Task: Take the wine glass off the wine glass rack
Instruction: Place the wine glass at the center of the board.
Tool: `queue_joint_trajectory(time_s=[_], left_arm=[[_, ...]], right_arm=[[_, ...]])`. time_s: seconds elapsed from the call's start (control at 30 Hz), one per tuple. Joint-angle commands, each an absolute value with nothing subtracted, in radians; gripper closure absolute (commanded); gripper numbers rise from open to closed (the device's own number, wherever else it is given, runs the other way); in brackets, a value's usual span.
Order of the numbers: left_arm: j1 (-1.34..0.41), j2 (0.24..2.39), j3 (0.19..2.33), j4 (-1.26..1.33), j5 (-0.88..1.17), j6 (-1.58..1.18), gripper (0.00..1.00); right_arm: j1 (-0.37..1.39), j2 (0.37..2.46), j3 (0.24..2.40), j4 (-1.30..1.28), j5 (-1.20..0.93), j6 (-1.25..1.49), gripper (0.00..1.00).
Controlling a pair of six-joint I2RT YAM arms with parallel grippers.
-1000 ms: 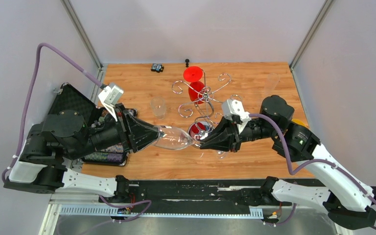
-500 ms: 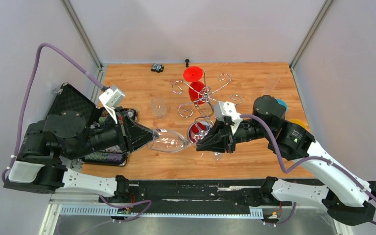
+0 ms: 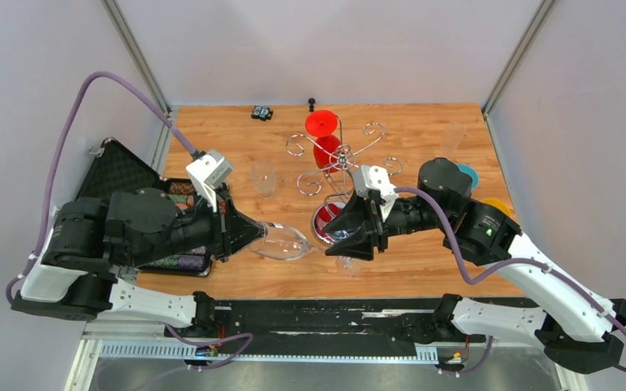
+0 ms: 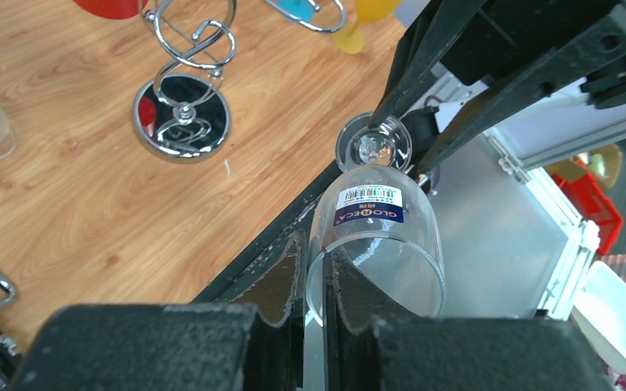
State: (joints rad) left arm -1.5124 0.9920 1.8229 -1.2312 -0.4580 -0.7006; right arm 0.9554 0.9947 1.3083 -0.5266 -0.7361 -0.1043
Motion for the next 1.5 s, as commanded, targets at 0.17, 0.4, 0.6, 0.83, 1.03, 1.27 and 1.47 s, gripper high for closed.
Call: queue_joint_trajectory(time_s=[0.17, 0.4, 0.6, 0.83, 1.03, 1.27, 1.47], left_arm=[[-1.517, 1.070, 1.915, -1.307, -0.536, -0.696, 1.00], [-1.507, 1.150, 1.936, -1.436, -0.636, -0.711, 1.00], [-1.340, 1.118, 1.825, -1.366, -0.562, -0.657, 1.00], [-1.126, 1.140, 1.725, -1.316, -0.467, -0.542, 1.00], [-0.949, 1.187, 1.660, -1.248, -0.390, -0.444, 1.00], [-0.742, 1.248, 1.581, -1.169, -0.316, -0.362, 1.00], [-0.646, 1.302, 1.551, -1.143, -0.331, -0.320, 1.00]], right_arm=[[0.964, 0.951, 1.311, -0.477, -0.671, -0.088, 0.51], [0.964, 0.934, 1.302, -0.478, -0.572, -0.068, 0.48], [0.964, 0.919, 1.279, -0.479, -0.523, -0.051, 0.46], [0.964, 0.896, 1.245, -0.479, -0.494, -0.031, 0.45], [0.963, 0.868, 1.204, -0.479, -0.466, -0.021, 0.44], [0.963, 0.844, 1.172, -0.479, -0.456, -0.013, 0.43], [0.963, 0.822, 1.150, -0.479, -0.450, -0.012, 0.42]])
